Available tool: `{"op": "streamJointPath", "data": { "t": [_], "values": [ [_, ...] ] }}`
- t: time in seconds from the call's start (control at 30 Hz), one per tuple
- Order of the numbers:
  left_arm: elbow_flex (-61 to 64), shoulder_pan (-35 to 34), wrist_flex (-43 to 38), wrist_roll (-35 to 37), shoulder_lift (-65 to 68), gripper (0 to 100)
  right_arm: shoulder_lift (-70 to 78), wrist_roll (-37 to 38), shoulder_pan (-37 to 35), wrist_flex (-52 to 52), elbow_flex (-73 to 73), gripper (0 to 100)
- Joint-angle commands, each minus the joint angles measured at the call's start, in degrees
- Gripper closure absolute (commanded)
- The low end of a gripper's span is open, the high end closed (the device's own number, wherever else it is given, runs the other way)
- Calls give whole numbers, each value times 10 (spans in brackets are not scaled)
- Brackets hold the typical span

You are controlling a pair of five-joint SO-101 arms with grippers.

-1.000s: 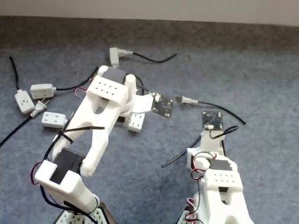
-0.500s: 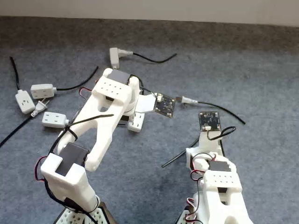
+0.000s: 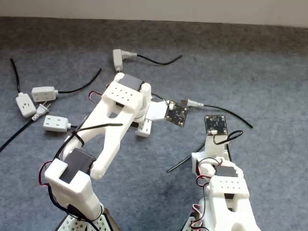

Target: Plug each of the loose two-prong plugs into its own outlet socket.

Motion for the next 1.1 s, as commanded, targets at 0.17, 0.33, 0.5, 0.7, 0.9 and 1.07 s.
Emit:
{"op": "streamJointPath", "data": {
  "t": [0.17,0.33,0.5,0.7,0.9,1.07],
  "values": [
    [-78,6,51,-183,-11,994,-7,8,-6,-7,0,991],
    [-143,24,93,-183,-5,994,-7,8,-6,-7,0,991],
    [-133,58,88,-182,-1,994,-7,7,-6,-22,0,991],
    [-130,61,88,-182,44,994,-7,7,-6,-22,0,991],
    [-131,47,88,-182,63,994,-7,8,-6,-22,0,991],
    [-144,31,91,-182,68,994,-7,8,-6,-22,0,991]
  ]
}}
